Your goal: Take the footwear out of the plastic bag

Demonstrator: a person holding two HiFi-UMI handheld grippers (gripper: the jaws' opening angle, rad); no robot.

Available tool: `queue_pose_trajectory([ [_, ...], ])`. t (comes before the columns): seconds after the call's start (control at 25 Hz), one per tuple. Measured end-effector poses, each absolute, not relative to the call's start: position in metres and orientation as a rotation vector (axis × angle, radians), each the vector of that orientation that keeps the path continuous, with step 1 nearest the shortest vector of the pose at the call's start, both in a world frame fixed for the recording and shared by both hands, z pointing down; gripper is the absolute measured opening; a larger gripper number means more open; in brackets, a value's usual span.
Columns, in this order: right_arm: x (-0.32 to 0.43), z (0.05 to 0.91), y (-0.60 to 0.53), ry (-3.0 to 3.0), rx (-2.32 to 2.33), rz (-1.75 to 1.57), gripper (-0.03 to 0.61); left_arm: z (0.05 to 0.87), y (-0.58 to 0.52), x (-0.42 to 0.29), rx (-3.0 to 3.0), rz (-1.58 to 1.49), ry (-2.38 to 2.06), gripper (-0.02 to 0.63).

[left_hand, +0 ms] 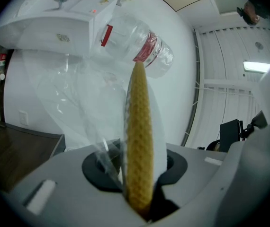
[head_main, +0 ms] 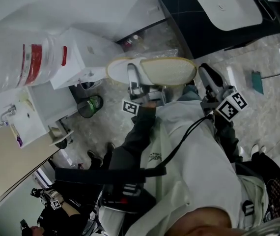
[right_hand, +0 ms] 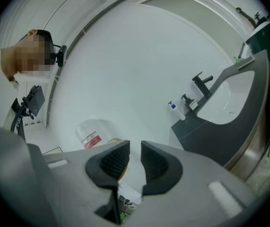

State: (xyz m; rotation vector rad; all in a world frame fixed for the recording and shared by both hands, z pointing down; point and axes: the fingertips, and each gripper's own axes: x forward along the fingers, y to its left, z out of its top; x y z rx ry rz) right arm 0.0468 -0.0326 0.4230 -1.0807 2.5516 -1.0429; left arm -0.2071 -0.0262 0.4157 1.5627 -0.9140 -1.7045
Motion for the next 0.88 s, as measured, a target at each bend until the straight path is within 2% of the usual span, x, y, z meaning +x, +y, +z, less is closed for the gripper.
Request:
queue_pose_trajectory([
  [0.88,0.041,0.378,-0.027,2.697,-0.852,-0.836,0.058,0.405,-0.006,-0.206,1.535,-1.843,-0.991,0.109],
])
